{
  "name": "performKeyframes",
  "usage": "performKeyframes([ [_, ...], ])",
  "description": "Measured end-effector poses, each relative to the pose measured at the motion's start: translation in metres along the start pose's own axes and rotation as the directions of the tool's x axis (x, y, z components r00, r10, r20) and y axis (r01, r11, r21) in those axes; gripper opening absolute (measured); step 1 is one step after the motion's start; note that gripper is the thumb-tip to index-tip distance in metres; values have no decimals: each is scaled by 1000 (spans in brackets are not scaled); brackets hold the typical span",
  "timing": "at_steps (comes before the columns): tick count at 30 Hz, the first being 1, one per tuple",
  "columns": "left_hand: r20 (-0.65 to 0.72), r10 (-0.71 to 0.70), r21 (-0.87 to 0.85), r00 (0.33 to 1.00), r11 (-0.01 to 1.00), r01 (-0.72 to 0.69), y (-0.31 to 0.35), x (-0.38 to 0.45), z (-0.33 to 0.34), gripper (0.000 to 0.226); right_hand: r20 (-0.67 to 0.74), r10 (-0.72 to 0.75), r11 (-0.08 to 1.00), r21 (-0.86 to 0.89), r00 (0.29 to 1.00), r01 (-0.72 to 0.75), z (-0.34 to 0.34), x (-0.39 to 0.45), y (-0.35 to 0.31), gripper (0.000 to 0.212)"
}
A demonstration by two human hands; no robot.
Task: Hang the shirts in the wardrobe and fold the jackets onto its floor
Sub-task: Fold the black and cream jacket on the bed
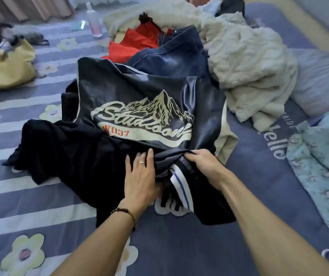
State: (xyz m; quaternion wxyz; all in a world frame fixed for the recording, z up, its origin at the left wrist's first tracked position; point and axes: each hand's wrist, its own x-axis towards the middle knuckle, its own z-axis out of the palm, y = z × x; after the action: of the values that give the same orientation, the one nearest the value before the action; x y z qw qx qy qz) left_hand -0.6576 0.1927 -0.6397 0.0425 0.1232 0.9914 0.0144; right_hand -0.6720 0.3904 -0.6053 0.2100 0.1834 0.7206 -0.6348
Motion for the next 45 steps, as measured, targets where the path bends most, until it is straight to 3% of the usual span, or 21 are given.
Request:
performKeyframes([
  [3,-61,-36,-129,997,991,28,-3,8,-47,41,68,36,983,178,997,-47,2,-30,-40,23],
  [5,15,-30,-124,999,992,32,-13,10,-81,21,-19,52,995,85,998,-50,1,-44,-56,18],
  [7,49,14,-176,999,984,-5,-22,7,-121,17,-195,-13,988,-151,981,-17,-2,-58,-67,20],
  [10,114,123,-549,986,835,-41,-15,2,-171,28,-409,-189,919,-395,893,14,0,-93,-85,14],
  [12,154,178,-745,972,667,-4,0,5,-198,36,-365,-276,926,-351,889,143,9,-112,-92,42],
  [13,170,254,-807,952,591,-13,-2,-27,-237,36,-340,-327,914,-352,882,203,24,-169,-109,57],
  [15,225,299,-866,927,497,50,7,-28,-247,31,-193,-383,859,-434,904,271,32,-174,-104,77],
  [17,299,347,-887,889,445,124,0,-37,-264,23,-157,-420,806,-517,894,288,36,-191,-108,65],
  [19,258,372,-877,892,478,55,-15,-55,-283,24,-292,-439,851,-437,850,290,44,-218,-124,31],
  [21,166,379,-757,910,641,-128,-23,-70,-301,51,-413,-390,910,-308,823,277,44,-246,-144,23],
  [23,32,353,-458,935,837,-300,-26,-89,-310,68,-453,-318,946,-209,833,248,49,-273,-168,21],
  [25,-167,300,-268,939,903,-336,-26,-108,-317,58,-431,-328,944,-180,841,276,56,-301,-193,18],
  [28,-335,199,-214,921,936,-280,-37,-120,-312,38,-464,-366,924,-80,806,374,55,-351,-219,26],
  [31,-233,183,-394,955,880,-265,-34,-121,-300,29,-570,-323,921,-7,755,389,33,-391,-211,19],
  [35,-34,366,-813,930,531,-238,9,-127,-280,18,-762,-225,969,-240,607,57,8,-405,-154,14],
  [37,13,418,-910,908,381,-163,31,-131,-275,22,-660,-170,948,-312,732,-61,6,-405,-126,10],
  [38,19,466,-925,885,344,-161,39,-131,-273,28,-565,-139,955,-295,814,-41,6,-402,-115,29],
  [40,32,641,-888,767,371,-273,54,-132,-271,27,-466,-42,999,-30,884,31,8,-384,-98,55],
  [42,130,763,-819,634,443,-366,62,-127,-256,25,-519,-28,994,74,854,77,15,-360,-93,48],
  [43,205,754,-781,624,510,-360,61,-123,-245,25,-574,-33,997,39,818,67,20,-348,-90,40],
  [45,292,656,-700,696,642,-312,47,-99,-206,25,-621,-22,998,-63,783,-23,28,-309,-73,32],
])
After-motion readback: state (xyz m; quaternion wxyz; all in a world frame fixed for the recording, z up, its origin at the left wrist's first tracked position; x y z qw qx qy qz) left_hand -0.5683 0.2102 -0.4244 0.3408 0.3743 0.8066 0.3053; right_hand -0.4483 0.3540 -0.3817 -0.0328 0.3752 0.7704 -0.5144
